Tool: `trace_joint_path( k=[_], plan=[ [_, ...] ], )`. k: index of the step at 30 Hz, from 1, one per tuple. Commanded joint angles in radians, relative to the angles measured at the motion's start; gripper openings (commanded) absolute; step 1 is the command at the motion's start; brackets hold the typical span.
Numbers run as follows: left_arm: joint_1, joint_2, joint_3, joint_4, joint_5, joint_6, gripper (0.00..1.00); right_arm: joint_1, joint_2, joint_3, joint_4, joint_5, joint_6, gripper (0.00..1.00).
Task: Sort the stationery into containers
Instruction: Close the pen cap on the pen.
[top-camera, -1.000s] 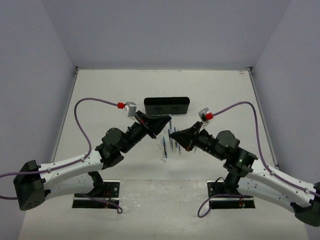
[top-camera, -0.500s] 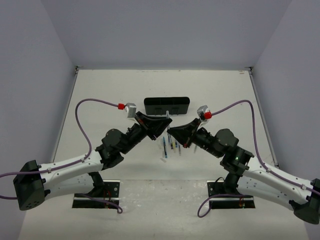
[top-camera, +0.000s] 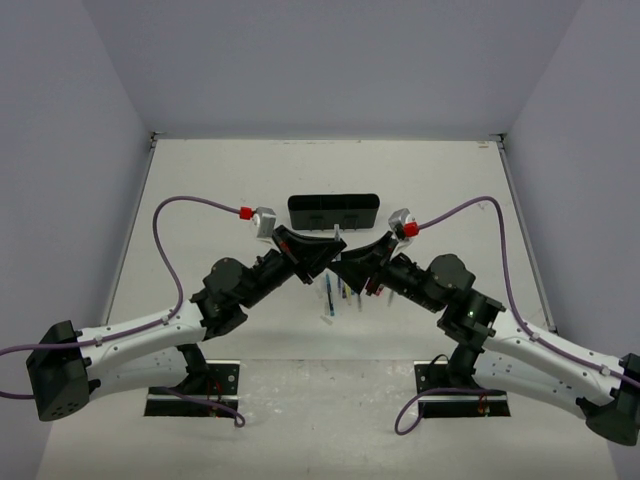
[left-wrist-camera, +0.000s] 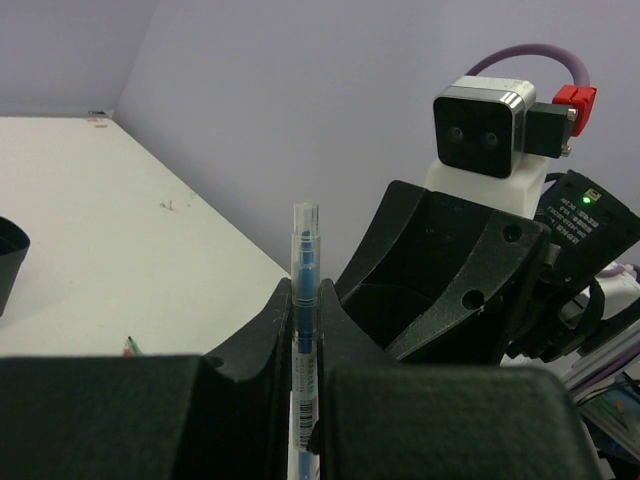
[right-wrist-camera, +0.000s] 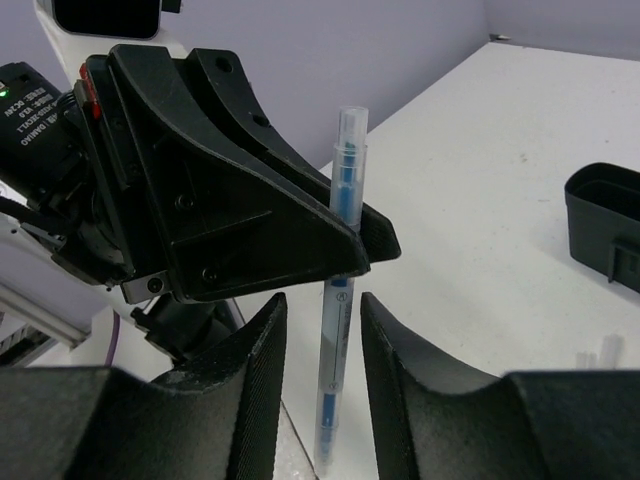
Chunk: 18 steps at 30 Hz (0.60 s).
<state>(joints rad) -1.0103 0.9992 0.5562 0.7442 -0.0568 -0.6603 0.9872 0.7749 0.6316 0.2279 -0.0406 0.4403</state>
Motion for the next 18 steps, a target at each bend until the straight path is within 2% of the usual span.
trace_joint_path(
  k=[1, 3, 4, 5, 6, 7, 8, 9, 10, 13, 18],
  plan=[
    [-0.002, -0.017, 0.032, 0.053, 0.044, 0.037, 0.00, 0.001, 0.030, 0.041, 0.050, -0.070, -0.012, 0.32],
    [-0.002, -0.015, 0.042, 0.043, 0.049, 0.039, 0.00, -0.001, 0.032, 0.044, 0.054, -0.072, -0.011, 0.25],
    [-0.002, -0.016, 0.054, 0.036, 0.047, 0.041, 0.00, 0.001, 0.032, 0.049, 0.051, -0.073, -0.014, 0.12],
    [-0.002, -0.020, 0.063, 0.024, 0.046, 0.046, 0.00, 0.001, 0.029, 0.054, 0.043, -0.076, -0.017, 0.04],
    [-0.002, -0.023, 0.067, 0.016, 0.045, 0.050, 0.00, 0.001, 0.026, 0.056, 0.038, -0.078, -0.020, 0.00],
    [-0.002, -0.026, 0.070, 0.007, 0.042, 0.053, 0.02, 0.001, 0.019, 0.056, 0.034, -0.079, -0.024, 0.00],
    [-0.002, -0.032, 0.073, -0.007, 0.036, 0.060, 0.09, 0.001, 0.007, 0.056, 0.029, -0.078, -0.028, 0.00],
    [-0.002, -0.038, 0.075, -0.017, 0.040, 0.074, 0.34, 0.001, 0.001, 0.055, 0.021, -0.080, -0.032, 0.00],
    [-0.002, -0.043, 0.078, -0.027, 0.040, 0.086, 0.54, 0.001, -0.005, 0.053, 0.015, -0.083, -0.036, 0.00],
    [-0.002, -0.053, 0.118, -0.096, 0.011, 0.112, 0.65, 0.001, -0.018, 0.047, -0.001, -0.097, -0.051, 0.00],
    [-0.002, -0.073, 0.144, -0.127, 0.016, 0.143, 0.64, 0.001, -0.020, 0.042, -0.017, -0.128, -0.063, 0.00]
  ],
)
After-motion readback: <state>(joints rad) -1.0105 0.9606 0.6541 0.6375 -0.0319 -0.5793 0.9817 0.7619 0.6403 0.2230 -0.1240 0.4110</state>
